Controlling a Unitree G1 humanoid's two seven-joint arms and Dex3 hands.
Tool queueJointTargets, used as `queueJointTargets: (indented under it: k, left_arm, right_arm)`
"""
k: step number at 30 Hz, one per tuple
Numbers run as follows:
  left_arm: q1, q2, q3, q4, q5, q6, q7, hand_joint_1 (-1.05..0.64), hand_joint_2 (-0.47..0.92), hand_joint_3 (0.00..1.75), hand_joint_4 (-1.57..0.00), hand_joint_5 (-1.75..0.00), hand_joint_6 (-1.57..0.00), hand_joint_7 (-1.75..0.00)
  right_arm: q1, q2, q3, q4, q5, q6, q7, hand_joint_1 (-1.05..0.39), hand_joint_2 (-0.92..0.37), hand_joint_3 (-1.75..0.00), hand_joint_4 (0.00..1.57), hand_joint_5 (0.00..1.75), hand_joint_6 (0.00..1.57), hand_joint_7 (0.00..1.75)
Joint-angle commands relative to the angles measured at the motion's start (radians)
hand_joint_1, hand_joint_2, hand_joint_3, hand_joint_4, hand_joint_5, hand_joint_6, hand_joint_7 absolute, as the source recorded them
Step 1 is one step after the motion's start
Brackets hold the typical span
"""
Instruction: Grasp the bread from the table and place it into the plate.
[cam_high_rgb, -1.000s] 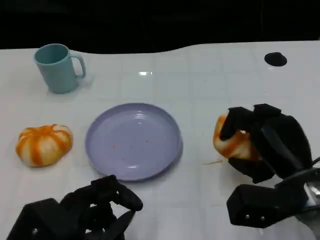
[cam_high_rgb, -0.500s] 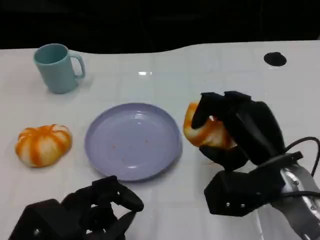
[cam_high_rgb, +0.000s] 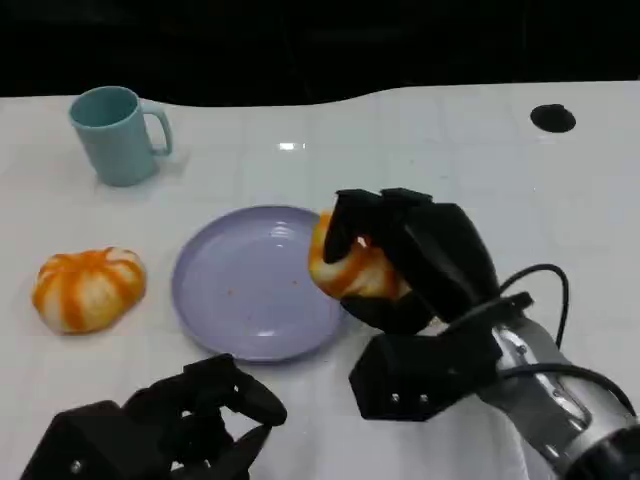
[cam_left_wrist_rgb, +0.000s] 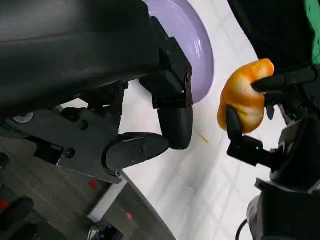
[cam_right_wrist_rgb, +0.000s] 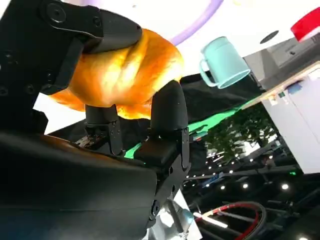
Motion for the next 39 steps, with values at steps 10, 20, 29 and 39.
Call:
queueJointTargets:
  k: [10, 20, 29, 39]
  left_arm:
    - [0.014, 0.005, 0.001, 0.007, 0.006, -0.029, 0.006, -0.23, 0.79, 0.69, -0.65, -1.75, -0.61, -1.32]
    - [0.020, -0.004, -0.003, -0.001, -0.002, -0.018, 0.007, -0.24, 0.79, 0.68, -0.64, -1.75, -0.62, -1.31]
    - [0.023, -0.001, -0.002, 0.002, -0.005, -0.031, 0.004, -0.24, 0.79, 0.68, -0.64, -1.75, -0.62, -1.31]
    - [0.037, -0.001, -0.003, -0.004, -0.001, -0.038, 0.007, -0.26, 0.79, 0.68, -0.64, -1.75, -0.63, -1.30]
  right_arm:
    - [-0.176, 0.124, 0.042, 0.339, 0.017, -0.064, -0.076, -0.14, -0.23, -1.40, 1.02, 1.75, 0.77, 1.75]
    - [-0.239, 0.173, 0.044, 0.431, 0.055, -0.007, -0.002, -0.22, -0.54, -0.78, 0.73, 1.40, 0.84, 0.67]
    - [-0.232, 0.138, 0.082, 0.338, 0.053, 0.067, 0.199, -0.53, -0.91, -0.22, 0.04, 0.43, 0.35, 0.00]
    - [-0.153, 0.093, 0.110, 0.137, 0.043, 0.139, 0.319, -0.72, -0.92, -0.32, 0.00, 0.22, 0.21, 0.00]
